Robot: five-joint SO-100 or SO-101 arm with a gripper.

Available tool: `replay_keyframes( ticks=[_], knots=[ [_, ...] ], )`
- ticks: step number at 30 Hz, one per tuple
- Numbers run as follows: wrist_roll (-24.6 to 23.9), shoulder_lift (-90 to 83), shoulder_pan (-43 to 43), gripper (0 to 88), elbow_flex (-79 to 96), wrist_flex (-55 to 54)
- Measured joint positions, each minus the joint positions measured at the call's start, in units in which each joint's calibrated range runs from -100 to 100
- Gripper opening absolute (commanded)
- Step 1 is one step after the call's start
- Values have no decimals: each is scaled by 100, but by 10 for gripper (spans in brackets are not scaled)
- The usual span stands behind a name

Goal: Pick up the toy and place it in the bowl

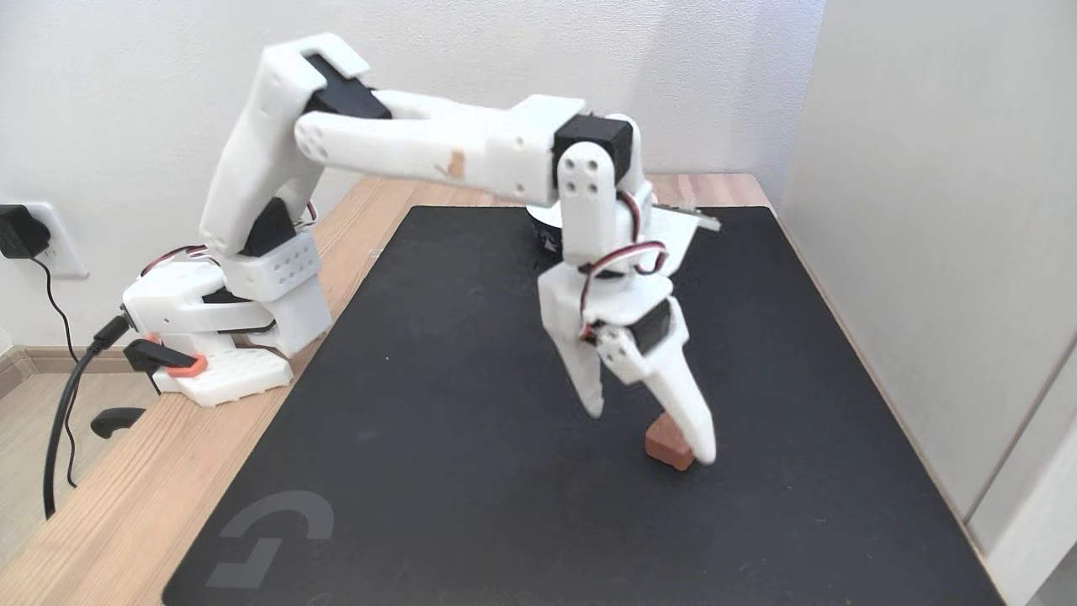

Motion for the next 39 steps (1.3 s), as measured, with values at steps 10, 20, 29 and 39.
replay_keyframes(
  ticks=[10, 20, 29, 39],
  knots=[
    [-77, 1424, -316, 400, -1795, -8],
    [-299, 1524, -358, 281, -1937, -8],
    [-299, 1524, -358, 35, -1946, 76],
    [-314, 1524, -400, 35, -2022, 220]
  ],
)
